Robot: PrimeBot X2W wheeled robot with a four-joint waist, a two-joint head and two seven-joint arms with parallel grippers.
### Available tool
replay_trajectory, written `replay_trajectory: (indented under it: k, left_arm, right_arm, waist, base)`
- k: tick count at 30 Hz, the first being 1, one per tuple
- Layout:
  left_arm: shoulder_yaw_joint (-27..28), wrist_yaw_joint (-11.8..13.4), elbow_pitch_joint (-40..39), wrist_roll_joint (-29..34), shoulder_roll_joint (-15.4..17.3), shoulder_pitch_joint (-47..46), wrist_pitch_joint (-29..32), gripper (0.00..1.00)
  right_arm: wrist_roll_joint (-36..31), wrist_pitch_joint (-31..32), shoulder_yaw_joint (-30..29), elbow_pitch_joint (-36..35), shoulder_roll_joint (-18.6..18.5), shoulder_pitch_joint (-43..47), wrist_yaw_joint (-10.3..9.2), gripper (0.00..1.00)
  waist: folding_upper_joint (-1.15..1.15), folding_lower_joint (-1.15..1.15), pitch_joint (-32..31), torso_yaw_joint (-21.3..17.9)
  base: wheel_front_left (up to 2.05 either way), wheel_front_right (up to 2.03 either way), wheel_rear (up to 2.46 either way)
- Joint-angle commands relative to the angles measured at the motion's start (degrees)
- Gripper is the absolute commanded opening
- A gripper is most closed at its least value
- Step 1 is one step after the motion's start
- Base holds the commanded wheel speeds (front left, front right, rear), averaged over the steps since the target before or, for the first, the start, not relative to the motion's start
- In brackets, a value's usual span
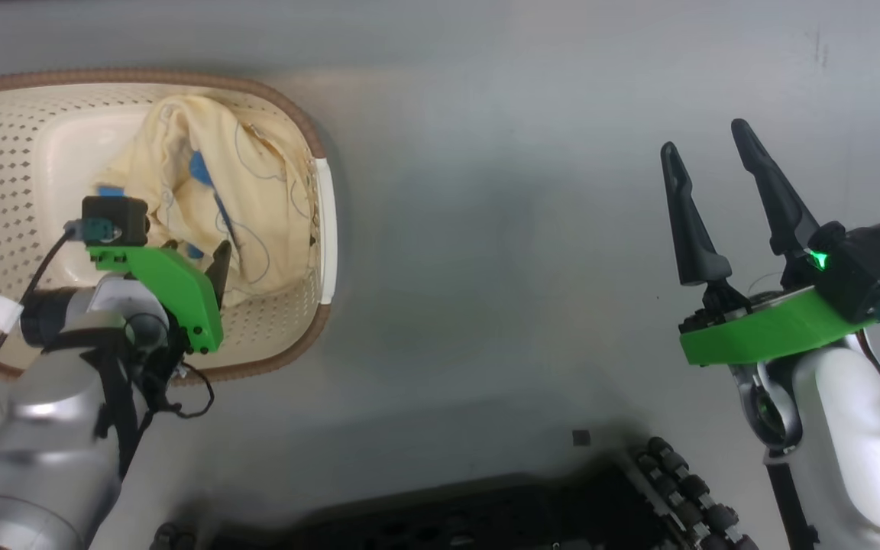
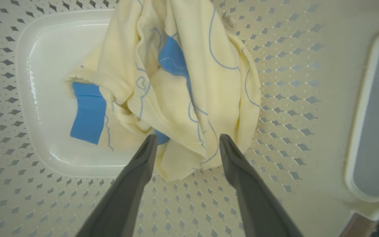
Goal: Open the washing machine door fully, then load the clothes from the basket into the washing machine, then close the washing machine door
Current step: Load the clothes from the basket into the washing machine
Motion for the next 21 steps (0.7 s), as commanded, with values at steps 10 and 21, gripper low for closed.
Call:
replay_trajectory:
  k: [10,21]
  left_arm:
    - [-0.58,0.04,4.86,-3.82,2.86,-5.08,1.14,1.0]
    - [-4.22,0.04,6.55,-5.07,3.05,-9.61,2.22,1.0]
  right_arm:
    - [-1.11,-0.54,1.97,-3.12,0.33,1.03,-0.02,1.0]
    - [-1.21,-0.54,4.31,-4.36,0.43,1.39,-0.02,1.0]
  waist:
    - [0.0,-0.01,5.62,-1.43]
    - [0.0,-0.01,9.17,-1.62]
  base:
    - [0.0,0.0,0.0]
    - [0.0,0.0,0.0]
